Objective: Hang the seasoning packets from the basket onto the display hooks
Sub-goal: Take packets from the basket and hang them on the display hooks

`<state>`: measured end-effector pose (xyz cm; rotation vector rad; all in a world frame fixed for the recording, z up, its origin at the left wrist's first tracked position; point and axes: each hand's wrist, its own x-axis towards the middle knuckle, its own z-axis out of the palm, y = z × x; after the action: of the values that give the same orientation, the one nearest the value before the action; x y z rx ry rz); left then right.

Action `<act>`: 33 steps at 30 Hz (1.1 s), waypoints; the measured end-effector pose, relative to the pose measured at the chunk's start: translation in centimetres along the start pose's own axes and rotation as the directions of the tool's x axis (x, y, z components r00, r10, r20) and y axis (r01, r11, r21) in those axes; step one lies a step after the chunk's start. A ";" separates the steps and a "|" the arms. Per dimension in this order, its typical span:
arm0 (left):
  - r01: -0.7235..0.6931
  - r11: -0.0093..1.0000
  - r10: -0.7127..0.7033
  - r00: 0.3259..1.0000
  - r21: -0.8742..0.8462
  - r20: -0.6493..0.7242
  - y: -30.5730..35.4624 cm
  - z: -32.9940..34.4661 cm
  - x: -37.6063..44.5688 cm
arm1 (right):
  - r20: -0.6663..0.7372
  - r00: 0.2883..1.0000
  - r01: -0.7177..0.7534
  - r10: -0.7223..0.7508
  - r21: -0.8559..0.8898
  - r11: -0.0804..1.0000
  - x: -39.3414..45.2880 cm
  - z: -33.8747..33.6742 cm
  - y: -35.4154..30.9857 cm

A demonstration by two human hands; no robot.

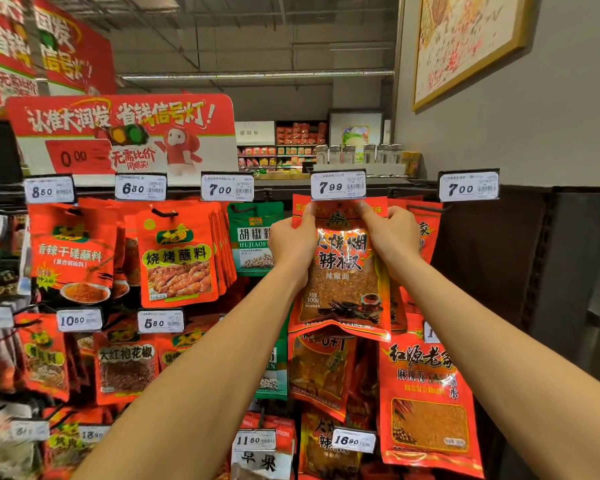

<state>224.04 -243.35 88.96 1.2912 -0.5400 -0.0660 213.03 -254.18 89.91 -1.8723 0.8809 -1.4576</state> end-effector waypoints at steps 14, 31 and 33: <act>0.184 0.976 -0.192 0.980 0.115 0.056 -1.0 0.1 1.5 | 0.053 0.993 -0.102 0.102 -0.013 0.995 0.2 -0.1 0.5; 0.141 0.988 -0.153 0.866 0.061 0.476 -5.4 -5.2 -0.9 | 0.475 0.874 -0.189 0.105 0.134 0.973 -2.5 -3.0 5.4; 0.123 0.988 -0.150 0.899 0.090 0.413 -5.2 -3.8 0.0 | 0.396 0.911 -0.192 0.117 0.155 0.969 -1.7 -1.5 5.8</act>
<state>226.87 -241.44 83.53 1.3809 -0.8221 -0.4567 210.47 -256.40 84.69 -1.8109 0.6559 -0.9909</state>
